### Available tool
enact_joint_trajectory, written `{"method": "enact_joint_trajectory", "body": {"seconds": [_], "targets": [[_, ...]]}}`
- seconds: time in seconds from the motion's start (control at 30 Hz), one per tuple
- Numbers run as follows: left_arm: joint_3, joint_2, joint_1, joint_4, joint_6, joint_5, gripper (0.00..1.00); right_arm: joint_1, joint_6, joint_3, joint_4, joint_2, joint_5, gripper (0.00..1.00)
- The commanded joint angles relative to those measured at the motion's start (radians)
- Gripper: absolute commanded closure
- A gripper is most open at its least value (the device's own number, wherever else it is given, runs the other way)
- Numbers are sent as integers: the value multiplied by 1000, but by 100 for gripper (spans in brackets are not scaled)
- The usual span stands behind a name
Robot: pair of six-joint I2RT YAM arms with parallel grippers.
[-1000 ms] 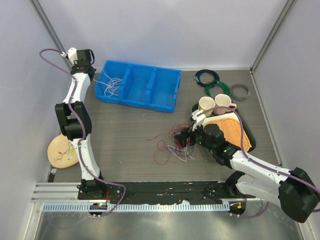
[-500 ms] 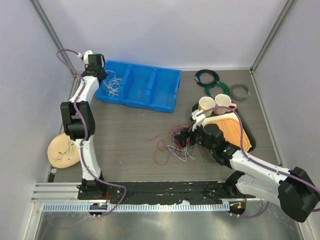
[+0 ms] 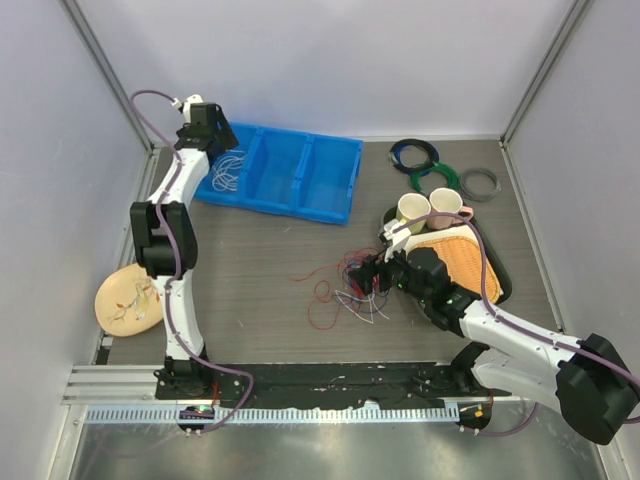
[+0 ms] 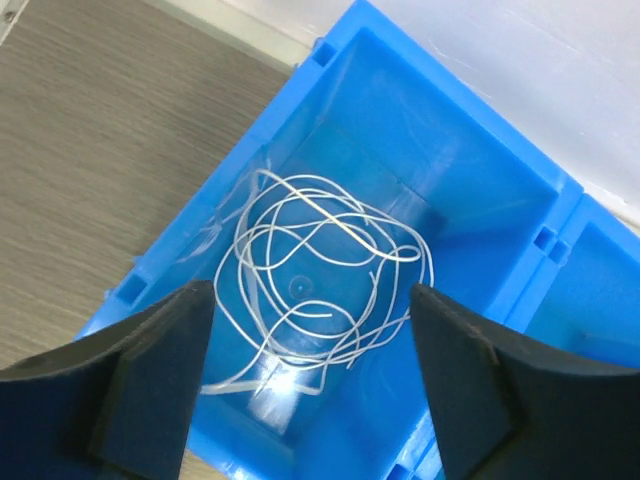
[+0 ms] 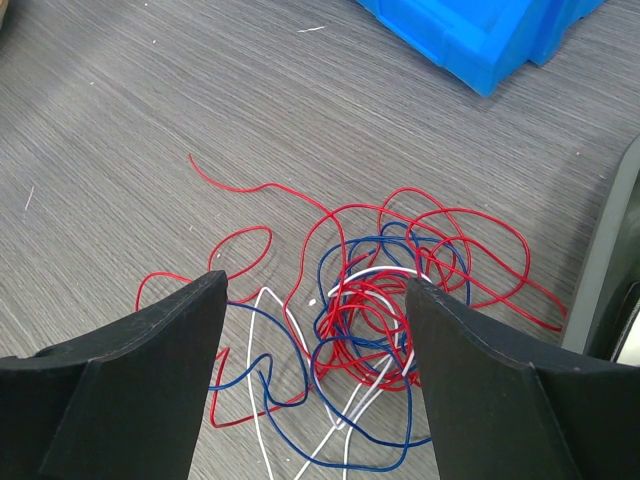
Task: Untangle the cables
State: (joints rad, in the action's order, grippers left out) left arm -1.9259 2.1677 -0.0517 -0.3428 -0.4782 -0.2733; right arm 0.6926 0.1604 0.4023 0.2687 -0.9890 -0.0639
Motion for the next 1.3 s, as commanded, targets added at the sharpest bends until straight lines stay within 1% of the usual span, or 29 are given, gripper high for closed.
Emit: {"method": "enact_joint_trajectory", "body": {"seconds": [0.0, 0.1, 0.13, 0.23, 0.33, 0.37, 0.43, 0.47, 0.5, 0.53, 0.57, 0.6, 0.63, 0.67, 0.7, 0.73, 0.77, 0.8, 0.83, 0.87, 0.93, 0.97, 1.03, 1.1, 1.17, 1.2, 1.27], "targets": [[1, -115, -11, -2, 20, -53, 14, 4, -5, 40, 44, 12, -8, 22], [34, -195, -34, -7, 26, -40, 2, 2, -2, 46, 43, 6, -13, 22], [42, -218, -43, -10, 36, -34, 0, 4, 4, 49, 40, 4, -13, 22], [44, -291, -89, -85, 38, -37, 0, 4, 25, 70, 17, 0, -24, 22], [106, -391, -134, -145, 3, 22, 0, 5, 56, 82, -8, -3, -42, 22], [190, -466, -155, -148, -6, 75, 0, 4, 71, 86, -14, -7, -42, 21], [328, -555, -181, -113, -40, 91, 0, 5, 99, 104, -61, -17, -34, 22], [487, -601, -210, -51, -52, 92, 0, 8, 105, 107, -77, -23, -27, 21], [569, -690, -224, -18, -63, 109, 0, 13, 120, 109, -97, -30, -14, 21], [717, -730, -237, 11, -86, 130, 0, 18, 126, 113, -106, -43, -4, 21], [785, -765, -264, 66, -102, 152, 0, 28, 133, 118, -137, -51, 21, 22], [848, -840, -278, 94, -120, 204, 0, 36, 143, 122, -152, -60, 36, 22], [907, -868, -295, 119, -129, 230, 0, 42, 160, 128, -164, -66, 53, 22], [1005, -897, -330, 161, -141, 261, 0, 50, 175, 141, -198, -82, 114, 22], [1045, -920, -350, 172, -149, 270, 0, 62, 189, 148, -224, -89, 140, 22], [1111, -952, -368, 182, -155, 333, 0, 70, 217, 165, -252, -97, 172, 22], [1143, -965, -410, 206, -169, 351, 0, 76, 229, 171, -308, -111, 197, 22], [1175, -973, -428, 226, -174, 370, 0, 88, 240, 174, -325, -114, 229, 22], [1238, -980, -445, 252, -181, 440, 0, 97, 251, 173, -333, -117, 233, 22], [1268, -977, -473, 336, -184, 489, 0, 105, 260, 170, -336, -119, 231, 23], [1318, -961, -493, 418, -189, 609, 0, 136, 269, 170, -338, -109, 228, 23], [1324, -936, -519, 454, -188, 623, 0, 146, 275, 171, -339, -105, 225, 23], [1334, -905, -545, 468, -181, 606, 0, 166, 283, 174, -342, -80, 223, 23], [1328, -840, -573, 487, -171, 625, 0, 170, 301, 171, -344, -57, 228, 23], [1328, -795, -592, 527, -169, 663, 3, 168, 307, 168, -353, -25, 240, 23], [1331, -758, -600, 540, -169, 677, 6, 170, 314, 170, -361, -17, 246, 23], [1334, -732, -623, 553, -155, 698, 12, 168, 312, 178, -384, 6, 271, 23]]}}
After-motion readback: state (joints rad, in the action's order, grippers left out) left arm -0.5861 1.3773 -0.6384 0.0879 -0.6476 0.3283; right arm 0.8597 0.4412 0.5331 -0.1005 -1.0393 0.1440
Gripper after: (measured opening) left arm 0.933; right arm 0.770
